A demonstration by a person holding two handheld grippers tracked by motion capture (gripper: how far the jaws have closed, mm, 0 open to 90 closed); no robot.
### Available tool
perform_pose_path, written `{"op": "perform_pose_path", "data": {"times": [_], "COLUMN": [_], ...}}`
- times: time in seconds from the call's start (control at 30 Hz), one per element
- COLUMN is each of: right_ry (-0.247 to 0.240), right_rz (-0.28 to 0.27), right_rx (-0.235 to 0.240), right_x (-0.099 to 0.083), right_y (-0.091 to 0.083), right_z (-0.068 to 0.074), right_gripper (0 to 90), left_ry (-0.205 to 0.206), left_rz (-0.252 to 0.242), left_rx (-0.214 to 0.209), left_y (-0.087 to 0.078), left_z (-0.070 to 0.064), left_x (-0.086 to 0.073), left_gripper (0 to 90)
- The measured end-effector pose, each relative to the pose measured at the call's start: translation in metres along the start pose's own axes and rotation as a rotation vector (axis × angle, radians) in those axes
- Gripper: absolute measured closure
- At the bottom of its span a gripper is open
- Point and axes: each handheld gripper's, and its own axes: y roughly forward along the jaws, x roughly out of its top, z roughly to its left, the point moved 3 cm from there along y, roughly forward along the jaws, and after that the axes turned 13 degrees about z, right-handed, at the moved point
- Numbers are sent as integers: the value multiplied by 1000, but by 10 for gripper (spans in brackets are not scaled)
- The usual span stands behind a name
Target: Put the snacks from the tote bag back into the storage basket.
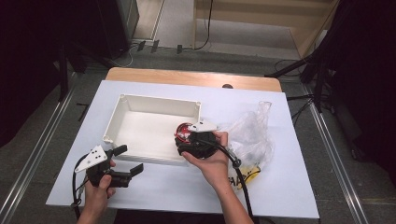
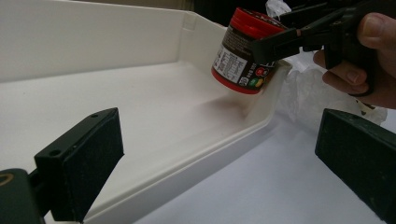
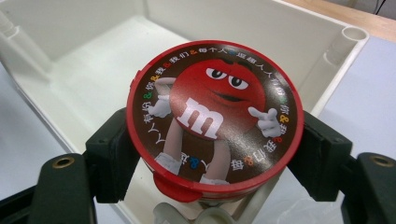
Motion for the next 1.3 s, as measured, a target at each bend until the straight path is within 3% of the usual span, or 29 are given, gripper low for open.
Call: {"op": "perform_pose_path", "data": {"times": [0.77,1.3], "right_ry": [-31,-12], "right_rz": [9,2], "right_rx": [0,10], "right_x": [-2,-2], "right_y": [0,-4], "right_z": [-1,-3], "right_gripper": [254,267], "left_ry": [-7,-7], "left_rz": [-3,-1], "left_rx": [-2,-3], "left_y": [-1,0], "left_z": [1,1], "left_x": [0,0], "left_gripper": [10,10]}}
